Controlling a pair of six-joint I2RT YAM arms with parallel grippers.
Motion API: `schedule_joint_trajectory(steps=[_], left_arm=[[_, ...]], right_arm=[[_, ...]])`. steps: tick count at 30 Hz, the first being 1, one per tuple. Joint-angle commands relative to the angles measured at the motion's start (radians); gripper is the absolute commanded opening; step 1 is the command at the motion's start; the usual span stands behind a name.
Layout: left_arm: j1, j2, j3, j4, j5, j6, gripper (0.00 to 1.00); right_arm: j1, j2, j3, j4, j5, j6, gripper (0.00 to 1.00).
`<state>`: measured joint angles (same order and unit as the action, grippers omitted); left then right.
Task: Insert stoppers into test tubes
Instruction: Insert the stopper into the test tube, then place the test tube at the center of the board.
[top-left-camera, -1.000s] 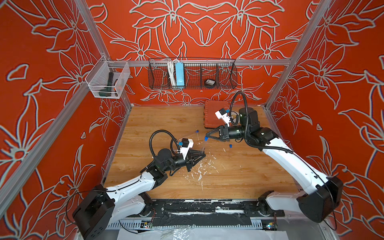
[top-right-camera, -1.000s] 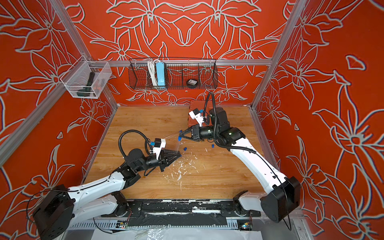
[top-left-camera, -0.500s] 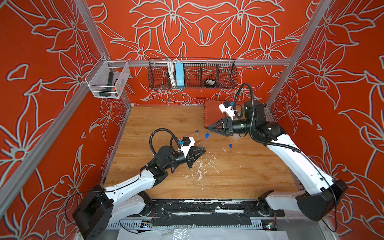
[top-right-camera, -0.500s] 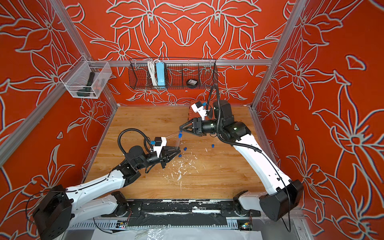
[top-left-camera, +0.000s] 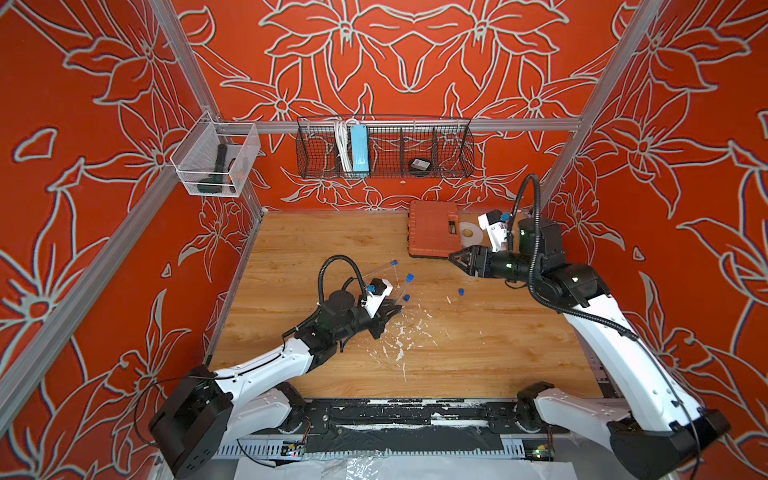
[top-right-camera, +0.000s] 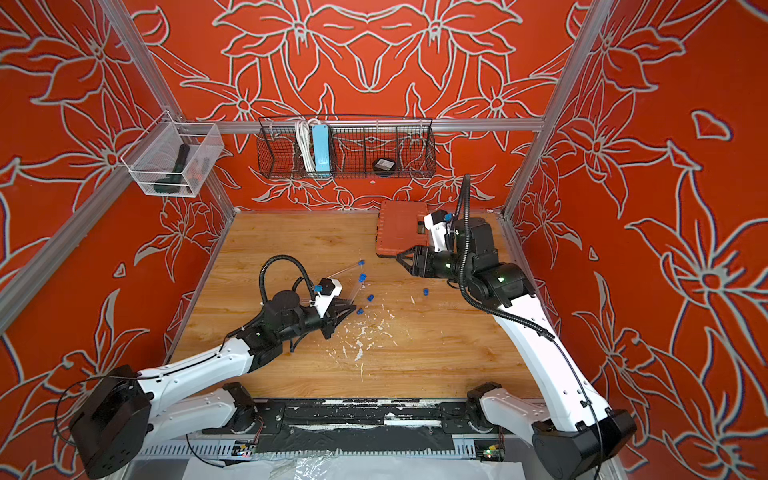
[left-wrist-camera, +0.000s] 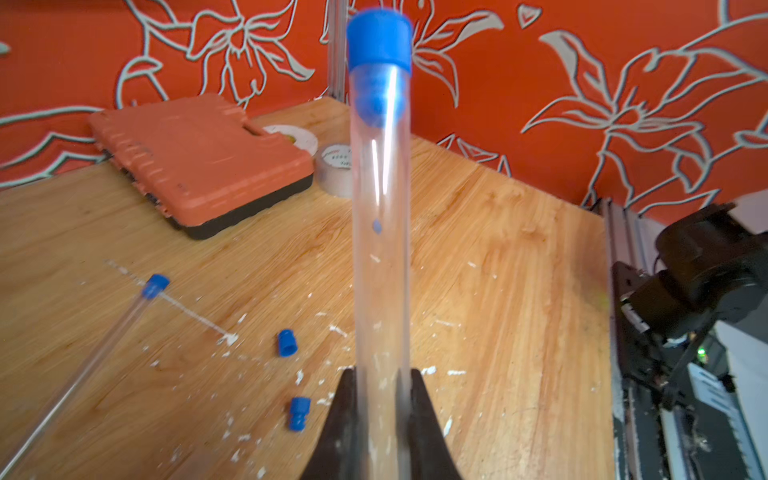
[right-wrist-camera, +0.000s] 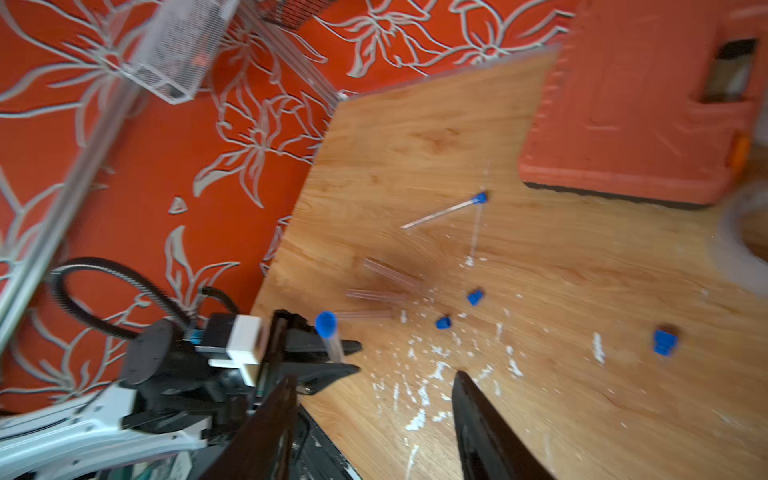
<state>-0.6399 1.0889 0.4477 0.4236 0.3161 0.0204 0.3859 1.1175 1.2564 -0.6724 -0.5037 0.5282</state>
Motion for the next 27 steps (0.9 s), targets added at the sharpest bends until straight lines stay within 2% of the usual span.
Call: schedule_joint_trajectory(steps=[1,4,9,18,27], left_arm=[[0.011,-0.022,0.059,-0.128,-0.098,0.053,0.00],[0.016,0.001,0.103,-0.218,-0.149,0.081,0.00],[0.062,0.008,0.140,-0.290,-0.167,0.171,0.00],[0.232,0.038,0.212,-0.404,-0.090,0.358,0.00],[0.375,0.043,0.229,-0.451,-0.005,0.465,0.00]], right_arm=[[-0.007,0.006,-0.045,-0.092,0.139,-0.044,0.60],[-0.013,0.018,-0.080,-0.116,0.160,-0.034,0.60],[-0.046,0.025,-0.134,-0.119,0.145,-0.016,0.60],[-0.093,0.020,-0.184,-0.114,0.108,-0.020,0.60],[-0.118,0.013,-0.212,-0.112,0.080,-0.035,0.60]])
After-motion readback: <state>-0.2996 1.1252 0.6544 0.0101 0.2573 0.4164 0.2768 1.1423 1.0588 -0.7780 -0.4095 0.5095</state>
